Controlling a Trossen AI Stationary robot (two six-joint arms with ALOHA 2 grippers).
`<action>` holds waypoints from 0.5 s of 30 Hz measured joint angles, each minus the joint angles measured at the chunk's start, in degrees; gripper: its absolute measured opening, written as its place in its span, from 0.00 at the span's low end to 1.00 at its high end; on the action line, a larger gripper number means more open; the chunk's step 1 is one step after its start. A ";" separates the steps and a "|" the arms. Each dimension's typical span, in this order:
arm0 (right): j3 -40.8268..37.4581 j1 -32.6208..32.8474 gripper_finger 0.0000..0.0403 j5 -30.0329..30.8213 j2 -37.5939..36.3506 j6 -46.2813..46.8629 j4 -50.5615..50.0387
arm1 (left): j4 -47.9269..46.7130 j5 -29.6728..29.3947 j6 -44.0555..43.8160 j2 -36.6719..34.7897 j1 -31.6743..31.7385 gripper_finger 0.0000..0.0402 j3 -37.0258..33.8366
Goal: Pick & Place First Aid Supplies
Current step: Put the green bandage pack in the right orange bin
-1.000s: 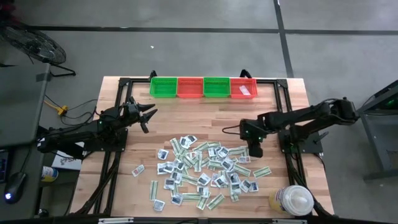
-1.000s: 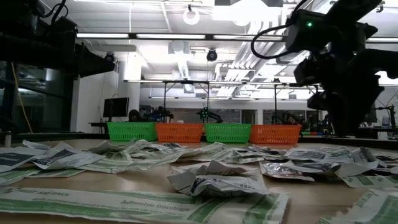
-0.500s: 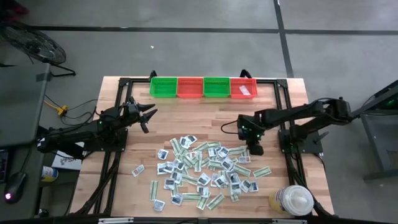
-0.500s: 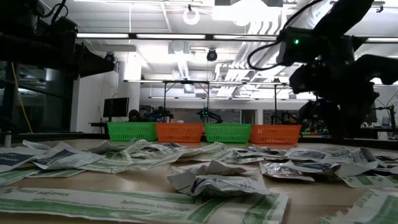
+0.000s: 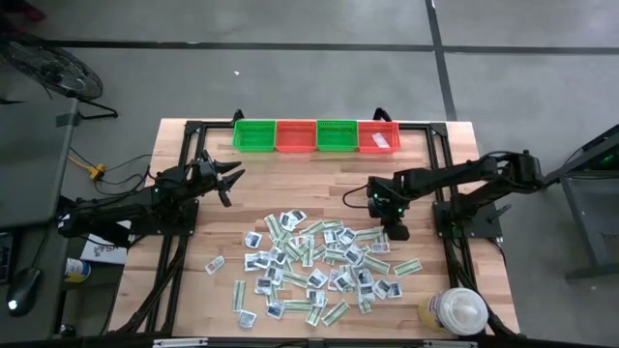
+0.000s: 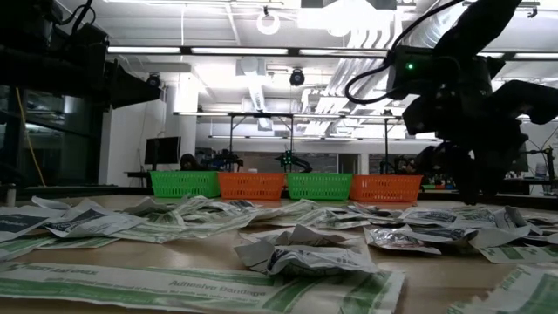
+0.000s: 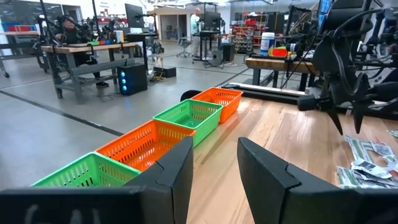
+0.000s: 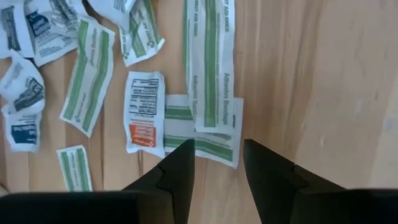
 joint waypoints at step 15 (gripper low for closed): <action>0.04 0.01 0.32 -0.33 3.82 0.22 1.52 | 0.00 0.00 0.00 0.00 0.02 0.30 0.01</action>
